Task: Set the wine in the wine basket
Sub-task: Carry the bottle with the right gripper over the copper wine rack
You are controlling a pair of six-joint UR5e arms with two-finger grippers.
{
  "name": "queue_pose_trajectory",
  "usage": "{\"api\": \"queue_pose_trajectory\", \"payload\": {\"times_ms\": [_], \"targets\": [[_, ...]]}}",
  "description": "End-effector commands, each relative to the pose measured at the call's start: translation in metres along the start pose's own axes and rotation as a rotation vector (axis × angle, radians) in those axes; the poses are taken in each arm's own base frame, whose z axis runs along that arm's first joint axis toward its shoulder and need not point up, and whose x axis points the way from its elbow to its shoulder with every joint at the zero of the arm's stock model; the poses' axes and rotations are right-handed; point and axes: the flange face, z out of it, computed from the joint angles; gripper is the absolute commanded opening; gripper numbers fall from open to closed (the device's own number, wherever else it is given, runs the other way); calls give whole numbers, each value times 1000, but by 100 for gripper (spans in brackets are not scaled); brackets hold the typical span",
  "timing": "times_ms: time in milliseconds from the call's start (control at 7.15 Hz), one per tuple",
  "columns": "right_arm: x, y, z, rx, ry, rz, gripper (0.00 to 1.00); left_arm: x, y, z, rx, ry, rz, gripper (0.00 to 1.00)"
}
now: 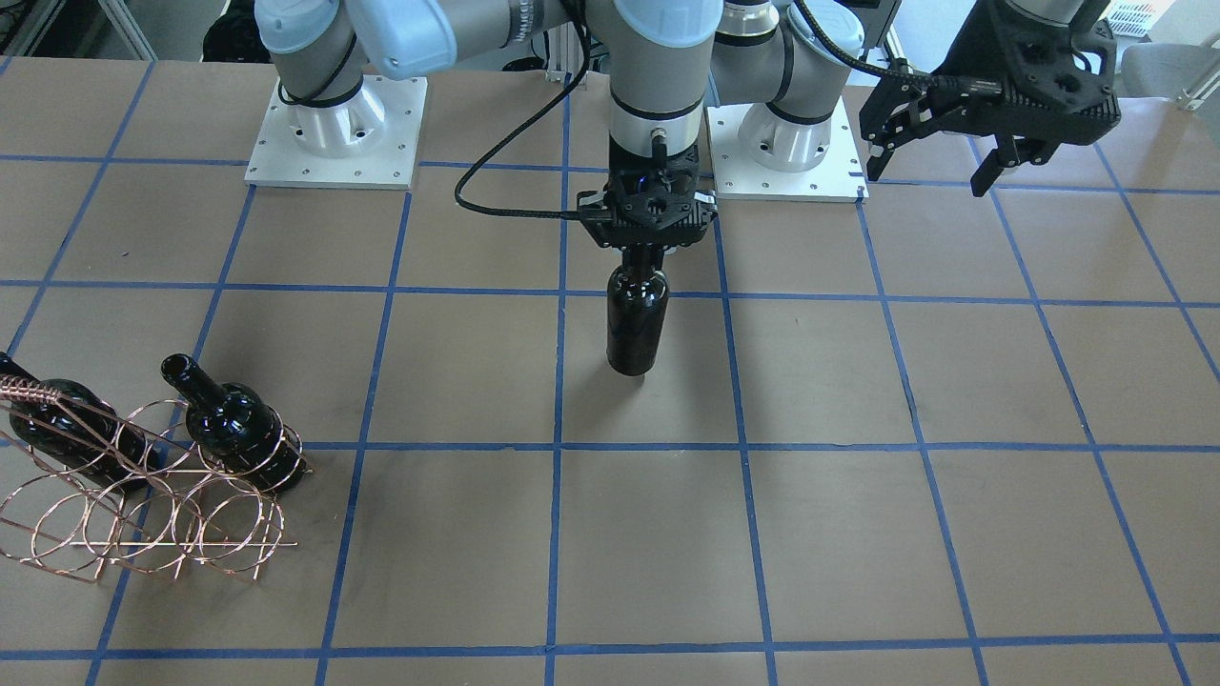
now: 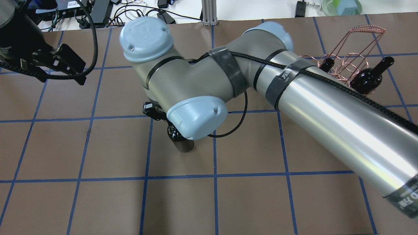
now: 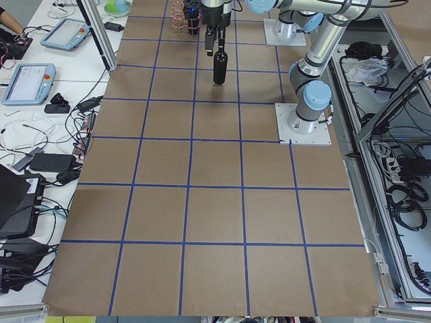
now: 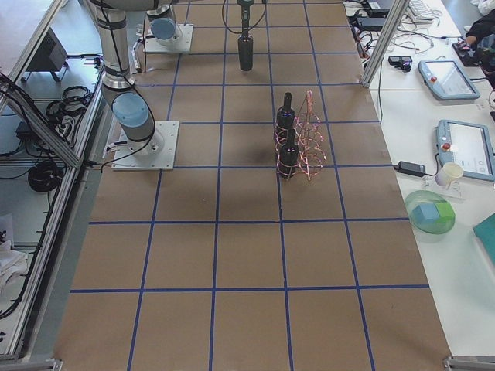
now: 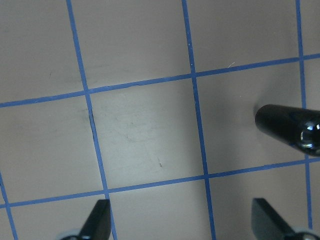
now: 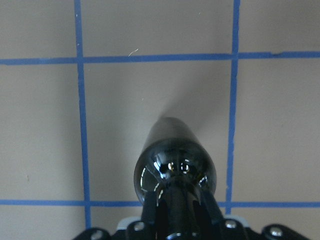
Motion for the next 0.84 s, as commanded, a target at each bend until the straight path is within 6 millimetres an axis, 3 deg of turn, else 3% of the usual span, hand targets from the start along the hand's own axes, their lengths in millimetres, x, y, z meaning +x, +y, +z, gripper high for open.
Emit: {"api": "queue_pose_trajectory", "payload": {"times_ms": [0,280,420,699], "targets": [[87,-40,-45,12,12,-81,0,0,0,0,0,0,0,100],[191,-67,-100,30,82,-188,0,0,0,0,0,0,2,100],[234,-70,-123,32,95,-257,0,0,0,0,0,0,2,100],[297,-67,-147,14,113,-278,0,0,0,0,-1,2,0,100]]}}
